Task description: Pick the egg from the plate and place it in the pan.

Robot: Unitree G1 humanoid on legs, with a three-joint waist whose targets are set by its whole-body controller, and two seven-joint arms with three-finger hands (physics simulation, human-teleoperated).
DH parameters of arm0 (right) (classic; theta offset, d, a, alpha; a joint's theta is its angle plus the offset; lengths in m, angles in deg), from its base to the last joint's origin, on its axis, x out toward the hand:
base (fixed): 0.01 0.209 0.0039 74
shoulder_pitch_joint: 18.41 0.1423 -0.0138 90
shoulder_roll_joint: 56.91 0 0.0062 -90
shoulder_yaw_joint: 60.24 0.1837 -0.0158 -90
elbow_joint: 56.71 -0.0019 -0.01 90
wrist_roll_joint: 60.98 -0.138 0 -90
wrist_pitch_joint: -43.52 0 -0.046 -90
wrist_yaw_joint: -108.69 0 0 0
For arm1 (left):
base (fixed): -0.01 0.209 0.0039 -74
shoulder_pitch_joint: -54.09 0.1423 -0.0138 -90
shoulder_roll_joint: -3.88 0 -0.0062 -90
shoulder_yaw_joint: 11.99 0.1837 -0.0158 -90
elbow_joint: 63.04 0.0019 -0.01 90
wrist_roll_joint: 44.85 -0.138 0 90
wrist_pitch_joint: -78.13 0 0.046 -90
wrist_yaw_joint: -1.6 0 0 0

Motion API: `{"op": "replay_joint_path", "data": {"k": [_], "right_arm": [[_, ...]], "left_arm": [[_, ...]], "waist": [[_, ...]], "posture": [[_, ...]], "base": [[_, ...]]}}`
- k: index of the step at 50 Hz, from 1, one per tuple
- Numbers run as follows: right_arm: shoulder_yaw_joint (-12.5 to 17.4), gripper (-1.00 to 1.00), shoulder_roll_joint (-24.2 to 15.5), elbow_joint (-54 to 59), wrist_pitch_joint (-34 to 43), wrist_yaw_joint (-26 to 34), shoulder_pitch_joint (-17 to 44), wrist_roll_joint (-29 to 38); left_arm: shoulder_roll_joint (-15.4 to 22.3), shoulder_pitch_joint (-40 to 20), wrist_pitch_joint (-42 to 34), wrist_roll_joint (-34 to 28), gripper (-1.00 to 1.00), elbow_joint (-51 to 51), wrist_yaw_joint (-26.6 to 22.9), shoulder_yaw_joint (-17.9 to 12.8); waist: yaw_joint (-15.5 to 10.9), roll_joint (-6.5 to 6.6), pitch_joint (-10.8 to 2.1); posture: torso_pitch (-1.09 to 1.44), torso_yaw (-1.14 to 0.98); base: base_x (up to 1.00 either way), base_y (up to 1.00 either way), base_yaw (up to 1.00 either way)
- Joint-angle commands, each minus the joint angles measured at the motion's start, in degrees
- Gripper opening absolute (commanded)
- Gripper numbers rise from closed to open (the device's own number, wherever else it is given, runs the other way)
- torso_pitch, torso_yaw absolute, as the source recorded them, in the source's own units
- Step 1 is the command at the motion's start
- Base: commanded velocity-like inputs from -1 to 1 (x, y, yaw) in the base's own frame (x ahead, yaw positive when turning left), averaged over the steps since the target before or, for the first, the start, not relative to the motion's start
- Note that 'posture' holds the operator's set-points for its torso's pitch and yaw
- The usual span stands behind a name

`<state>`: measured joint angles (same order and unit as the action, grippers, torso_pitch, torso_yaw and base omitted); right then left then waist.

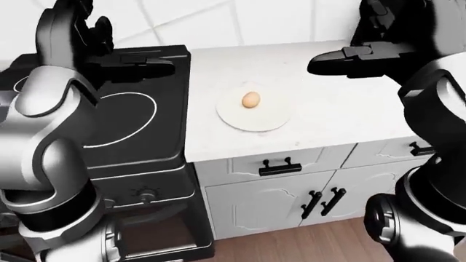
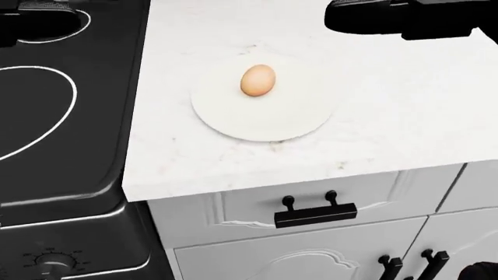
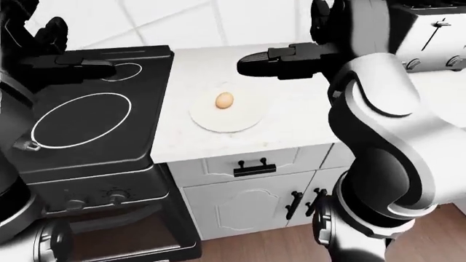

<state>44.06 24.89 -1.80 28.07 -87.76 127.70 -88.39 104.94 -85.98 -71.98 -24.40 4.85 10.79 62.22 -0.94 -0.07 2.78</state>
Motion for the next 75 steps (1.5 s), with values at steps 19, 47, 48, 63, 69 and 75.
{"op": "replay_joint_path", "data": {"k": [19, 47, 48, 63, 69, 75], "right_arm": [[1.25, 1.00, -1.17, -0.34, -2.27, -1.08, 1.46, 0.62], [1.08, 1.00, -1.25, -0.50, -3.16, -0.67, 0.82, 1.31], [0.93, 1.00, -1.29, -0.56, -3.30, -0.53, 0.68, 1.37], [1.15, 1.00, -1.33, -0.63, -2.82, -0.44, 1.12, 1.91], [1.04, 1.00, -1.21, 0.19, -3.43, -0.77, 0.98, 2.57], [0.35, 1.00, -1.60, 0.49, -3.68, -0.38, 0.60, 3.45]], "left_arm": [[0.56, -2.45, 2.21, 0.57, 1.00, -1.94, -0.03, 0.13], [0.14, -1.86, 2.69, 0.41, 1.00, -1.99, -0.09, 0.34], [0.12, -1.93, 2.62, 0.39, 1.00, -2.01, -0.08, 0.35], [0.14, -2.40, 1.98, 0.57, 1.00, -2.26, 0.16, 0.26], [0.10, -1.92, 2.95, 0.34, 1.00, -1.72, -0.19, 0.30], [-0.06, -2.15, 2.46, 0.30, 1.00, -1.80, 0.05, 0.49]], "waist": [[1.65, 2.42, -0.41], [-0.41, 0.10, -1.08], [-0.33, -0.02, -0.73], [-2.17, 0.77, -0.62], [0.66, -2.17, 1.54], [0.36, -1.55, 0.30]], "posture": [[0.00, 0.00], [0.00, 0.00], [0.00, 0.00], [0.00, 0.00], [0.00, 0.00], [0.00, 0.00]], "base": [[0.11, 0.00, 0.00], [0.00, 0.00, 0.05], [0.00, 0.00, 1.00], [0.00, 0.00, 1.00], [0.00, 0.00, 0.10], [0.00, 0.00, 0.00]]}}
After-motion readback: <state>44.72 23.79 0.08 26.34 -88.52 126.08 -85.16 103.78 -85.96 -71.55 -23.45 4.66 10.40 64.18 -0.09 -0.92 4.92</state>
